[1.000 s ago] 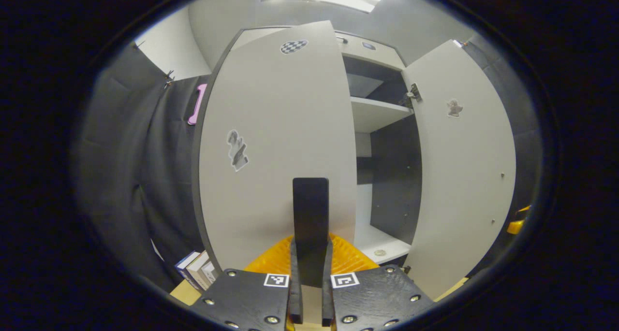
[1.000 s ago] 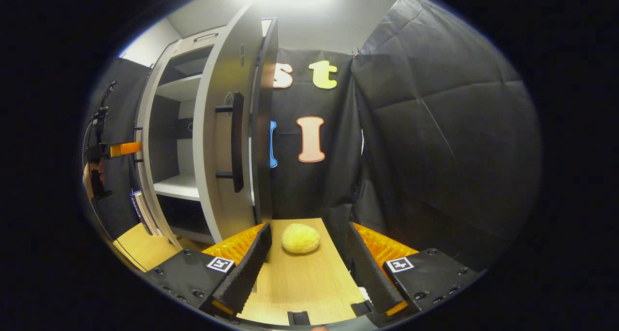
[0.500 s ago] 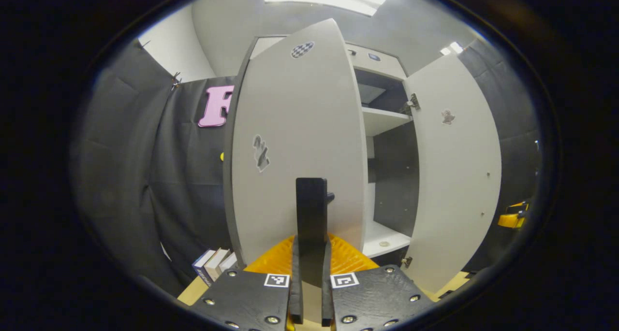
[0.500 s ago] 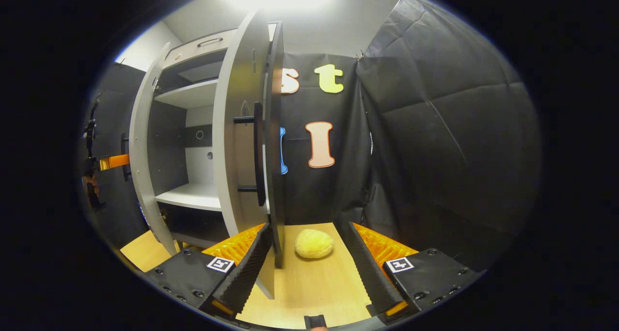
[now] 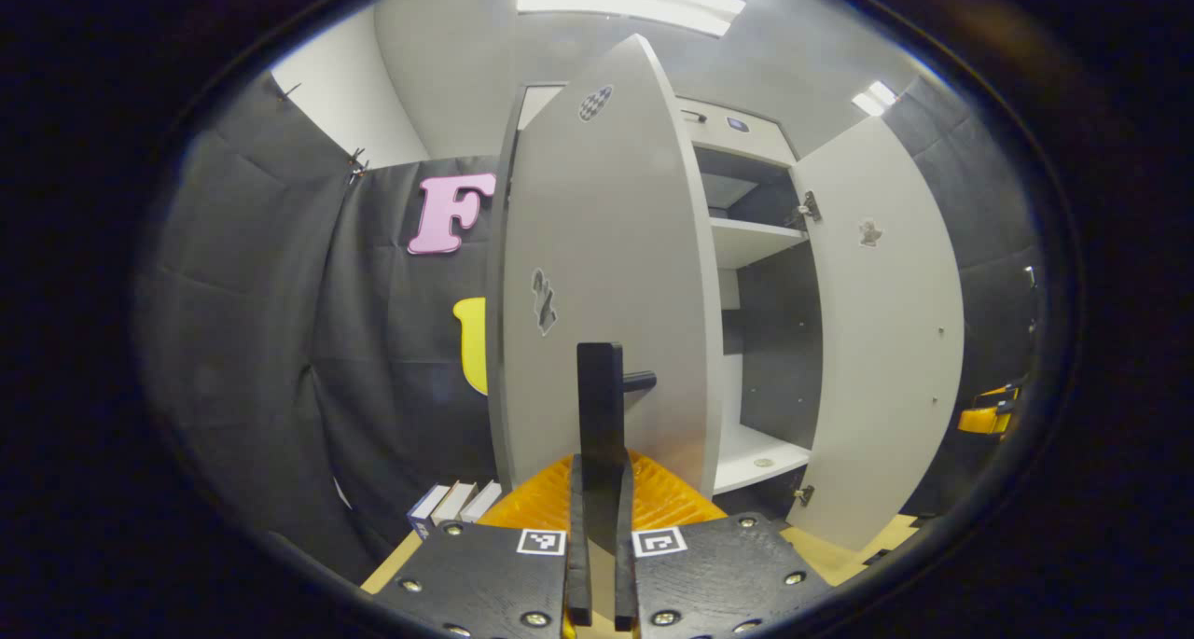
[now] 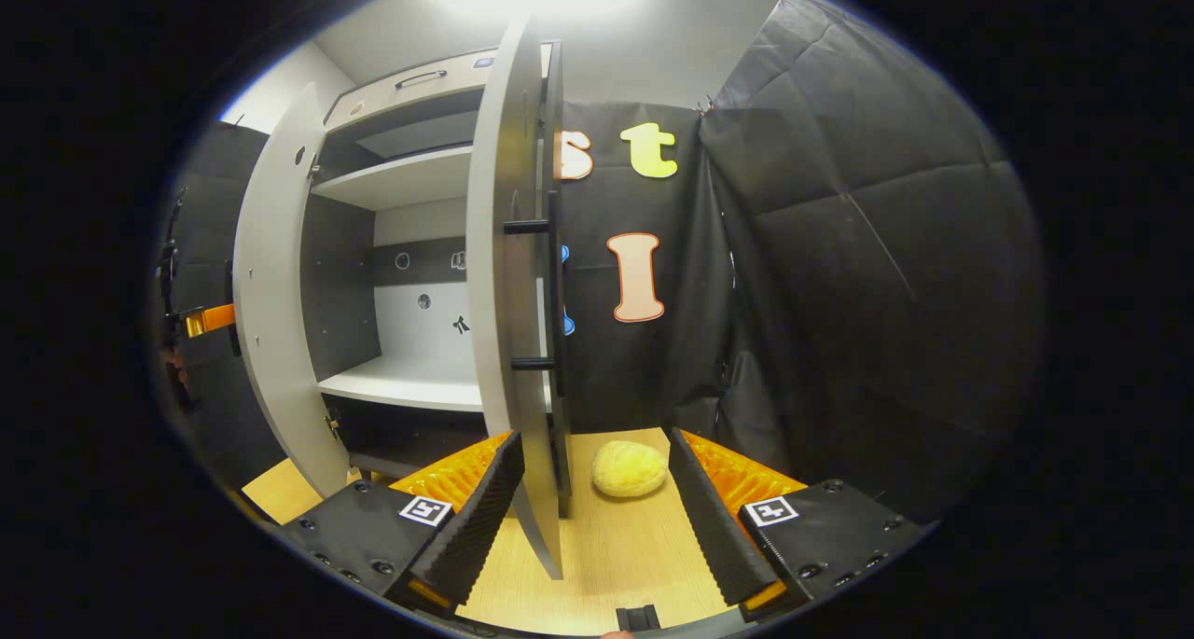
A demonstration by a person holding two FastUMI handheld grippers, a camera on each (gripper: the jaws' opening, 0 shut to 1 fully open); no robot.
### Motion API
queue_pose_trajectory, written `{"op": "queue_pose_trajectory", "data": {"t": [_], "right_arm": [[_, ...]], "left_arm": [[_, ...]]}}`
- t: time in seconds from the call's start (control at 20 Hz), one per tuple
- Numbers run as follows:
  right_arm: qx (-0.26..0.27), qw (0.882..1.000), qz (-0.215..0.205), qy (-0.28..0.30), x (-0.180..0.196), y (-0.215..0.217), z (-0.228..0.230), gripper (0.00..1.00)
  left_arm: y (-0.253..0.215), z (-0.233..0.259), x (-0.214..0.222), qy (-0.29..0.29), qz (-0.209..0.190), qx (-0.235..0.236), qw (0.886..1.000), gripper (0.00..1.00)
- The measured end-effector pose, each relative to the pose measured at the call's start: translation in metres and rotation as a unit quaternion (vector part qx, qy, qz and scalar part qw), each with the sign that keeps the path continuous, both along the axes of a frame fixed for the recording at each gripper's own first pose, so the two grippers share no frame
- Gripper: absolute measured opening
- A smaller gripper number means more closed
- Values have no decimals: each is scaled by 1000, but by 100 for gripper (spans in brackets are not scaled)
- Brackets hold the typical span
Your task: Open the right door of the double-door shoe cabinet with the right hand, and open the left door with the left hand.
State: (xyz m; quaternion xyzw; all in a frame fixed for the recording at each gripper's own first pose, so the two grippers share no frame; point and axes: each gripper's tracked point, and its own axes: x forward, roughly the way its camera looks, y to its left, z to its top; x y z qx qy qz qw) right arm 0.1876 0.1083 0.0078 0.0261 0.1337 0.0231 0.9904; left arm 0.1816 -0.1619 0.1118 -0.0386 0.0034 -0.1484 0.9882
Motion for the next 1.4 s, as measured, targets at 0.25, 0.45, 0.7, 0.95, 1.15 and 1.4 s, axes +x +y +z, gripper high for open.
{"op": "queue_pose_trajectory", "data": {"t": [0.25,0.45,0.7,0.95,1.15,1.4], "right_arm": [[-8,1000,6,3,-1,2,0,97],[-12,1000,10,2,-1,4,0,97],[-8,1000,18,-2,-1,10,1,98],[-7,1000,26,-8,4,16,4,97],[5,999,32,-20,9,24,8,98],[-4,999,42,-19,8,24,8,97]], "left_arm": [[15,-2,-1,1,9,5,1000,9],[29,-3,0,-3,24,11,1000,11],[48,-8,3,0,52,11,999,9],[83,-13,11,4,100,13,995,7],[85,-11,7,1,100,20,995,0],[87,-5,0,-7,110,27,994,2]]}}
